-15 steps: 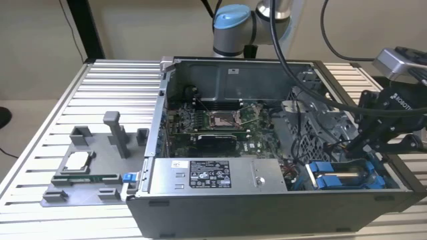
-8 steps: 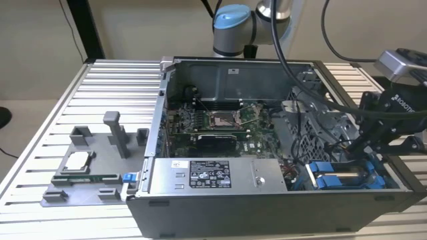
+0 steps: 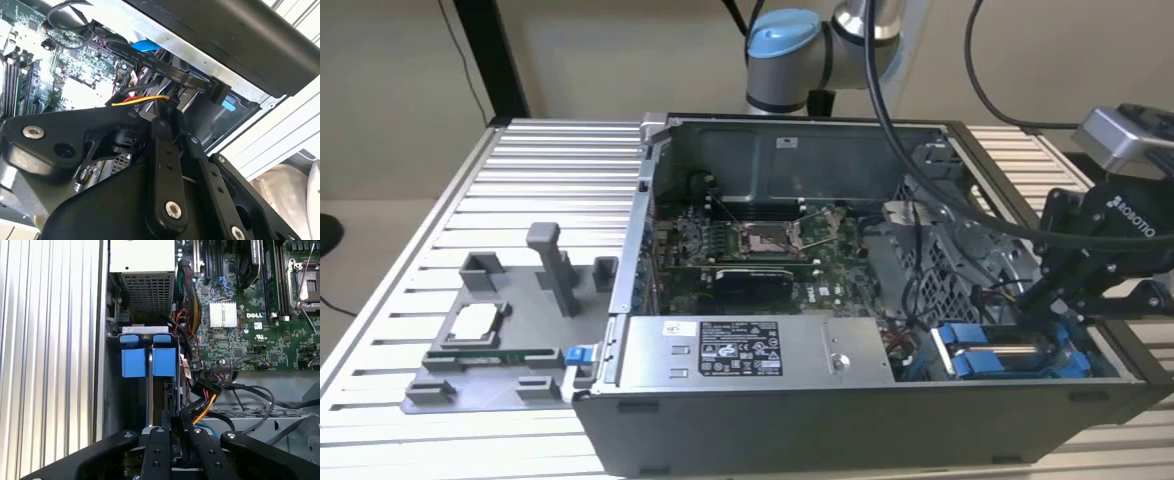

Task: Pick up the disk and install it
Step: 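Insert the first disk wire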

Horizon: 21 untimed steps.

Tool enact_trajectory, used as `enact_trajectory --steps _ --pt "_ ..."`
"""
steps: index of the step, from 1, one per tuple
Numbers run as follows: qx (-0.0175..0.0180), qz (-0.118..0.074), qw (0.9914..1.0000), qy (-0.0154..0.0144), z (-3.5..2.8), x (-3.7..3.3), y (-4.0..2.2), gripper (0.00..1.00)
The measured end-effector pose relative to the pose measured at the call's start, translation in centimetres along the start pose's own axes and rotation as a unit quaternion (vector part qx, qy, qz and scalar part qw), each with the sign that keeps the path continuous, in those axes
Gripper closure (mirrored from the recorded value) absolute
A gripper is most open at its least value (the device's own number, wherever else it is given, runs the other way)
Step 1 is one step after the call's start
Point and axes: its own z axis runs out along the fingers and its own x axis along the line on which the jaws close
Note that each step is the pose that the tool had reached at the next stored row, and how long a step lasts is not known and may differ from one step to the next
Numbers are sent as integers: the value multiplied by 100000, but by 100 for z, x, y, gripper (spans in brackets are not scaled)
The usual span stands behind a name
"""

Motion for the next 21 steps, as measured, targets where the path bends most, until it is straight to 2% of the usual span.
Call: enact_trajectory --steps 5,21 --pt "158 -10 100000 -9 12 3 2 100" --pt "163 -65 100000 -1 48 11 -4 100"
